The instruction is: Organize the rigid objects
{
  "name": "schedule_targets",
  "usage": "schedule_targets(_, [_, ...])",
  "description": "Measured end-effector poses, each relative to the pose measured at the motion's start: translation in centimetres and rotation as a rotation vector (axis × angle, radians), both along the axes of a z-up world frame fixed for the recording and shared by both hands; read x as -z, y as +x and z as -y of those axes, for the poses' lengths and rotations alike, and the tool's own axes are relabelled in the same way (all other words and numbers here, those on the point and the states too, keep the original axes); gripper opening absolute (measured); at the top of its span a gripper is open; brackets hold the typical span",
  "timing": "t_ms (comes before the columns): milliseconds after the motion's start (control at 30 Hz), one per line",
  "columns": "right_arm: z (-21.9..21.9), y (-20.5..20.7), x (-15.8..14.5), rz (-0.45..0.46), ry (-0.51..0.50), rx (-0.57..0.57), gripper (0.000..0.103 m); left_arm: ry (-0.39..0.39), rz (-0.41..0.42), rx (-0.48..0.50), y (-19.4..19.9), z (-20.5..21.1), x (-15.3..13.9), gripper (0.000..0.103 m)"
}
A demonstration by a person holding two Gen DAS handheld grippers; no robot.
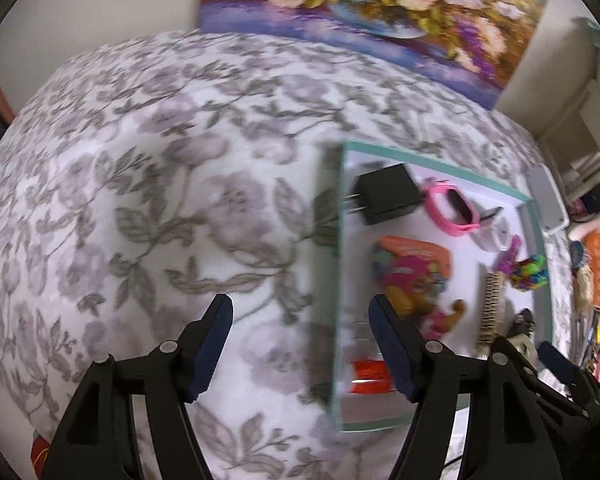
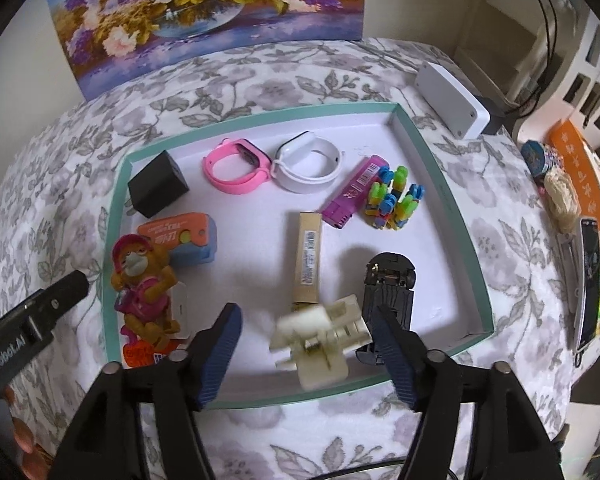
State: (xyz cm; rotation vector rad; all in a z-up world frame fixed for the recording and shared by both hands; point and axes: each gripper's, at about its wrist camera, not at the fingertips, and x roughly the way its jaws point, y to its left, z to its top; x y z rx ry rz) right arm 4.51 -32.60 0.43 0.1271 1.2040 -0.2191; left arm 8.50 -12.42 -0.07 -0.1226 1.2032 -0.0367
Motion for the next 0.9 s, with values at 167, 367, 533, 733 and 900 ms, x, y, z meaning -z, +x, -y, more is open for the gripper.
schedule_targets(167, [-0.8, -0.1, 0.1, -0.002, -0.009, -0.017, 0.086, 0.022, -0.036, -0.047, -0.2, -1.9, 1.0, 0.072])
schedule_targets(367, [-1.6, -0.4, 0.2, -0.005, -0.032, -0.032, 0.092, 0.034, -0.047, -0.064, -1.3, -3.1, 1.2, 0.084])
schedule_targets(533, [-2.5, -0.8, 0.1, 0.005, -0.056, -0.054, 0.103, 0.055, -0.046, -0.070, -2.2, -4.0, 1.2, 0.096])
schedule_targets(733, [-3.7, -1.4, 0.0, 0.011, -0.059, -0.081, 0.103, 0.112, -0.027, -0.070, -3.3, -5.1, 0.8, 0.097])
schedule_targets(900, [-4.6, -2.2, -0.2, 0.014, -0.086, -0.103, 0.103, 0.097, -0.020, -0.054, -4.1, -5.4, 0.4, 0.097])
